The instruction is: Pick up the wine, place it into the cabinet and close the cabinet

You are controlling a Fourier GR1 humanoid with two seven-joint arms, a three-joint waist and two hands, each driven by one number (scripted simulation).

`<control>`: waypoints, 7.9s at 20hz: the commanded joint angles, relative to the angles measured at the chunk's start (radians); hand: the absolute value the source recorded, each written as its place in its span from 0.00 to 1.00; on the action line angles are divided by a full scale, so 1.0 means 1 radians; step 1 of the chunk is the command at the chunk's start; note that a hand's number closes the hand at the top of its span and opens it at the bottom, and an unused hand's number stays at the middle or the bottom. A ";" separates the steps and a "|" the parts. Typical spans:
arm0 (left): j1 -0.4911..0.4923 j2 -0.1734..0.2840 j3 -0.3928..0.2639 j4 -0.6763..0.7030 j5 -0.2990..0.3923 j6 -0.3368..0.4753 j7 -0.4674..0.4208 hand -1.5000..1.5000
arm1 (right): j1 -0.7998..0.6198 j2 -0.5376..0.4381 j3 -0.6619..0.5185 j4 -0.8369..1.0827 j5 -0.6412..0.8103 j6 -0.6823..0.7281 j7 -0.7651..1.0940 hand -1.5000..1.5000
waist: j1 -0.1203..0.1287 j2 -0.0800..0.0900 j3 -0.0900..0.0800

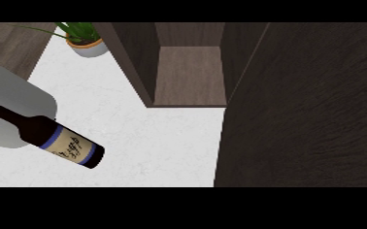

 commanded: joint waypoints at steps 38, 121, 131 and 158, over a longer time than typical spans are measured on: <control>0.333 -0.346 -0.129 0.384 -0.125 -0.301 -0.554 0.00 | -0.299 -0.052 -0.018 -0.131 -0.003 -0.124 0.359 0.00 | 0.001 -0.002 -0.001; -0.079 -0.400 -0.883 0.608 -0.322 -0.147 -1.102 1.00 | -0.276 -0.071 -0.095 -0.053 -0.090 -0.083 0.257 0.00 | 0.000 -0.003 0.001; -0.425 -0.400 -0.858 0.690 -0.324 0.080 -0.825 1.00 | -0.251 -0.078 -0.120 -0.054 -0.106 -0.071 0.267 0.00 | -0.011 0.000 0.001; -0.615 -0.400 -0.841 1.230 -0.280 0.107 -1.148 1.00 | -0.227 -0.048 -0.143 -0.046 -0.108 -0.044 0.205 0.00 | -0.014 0.003 0.000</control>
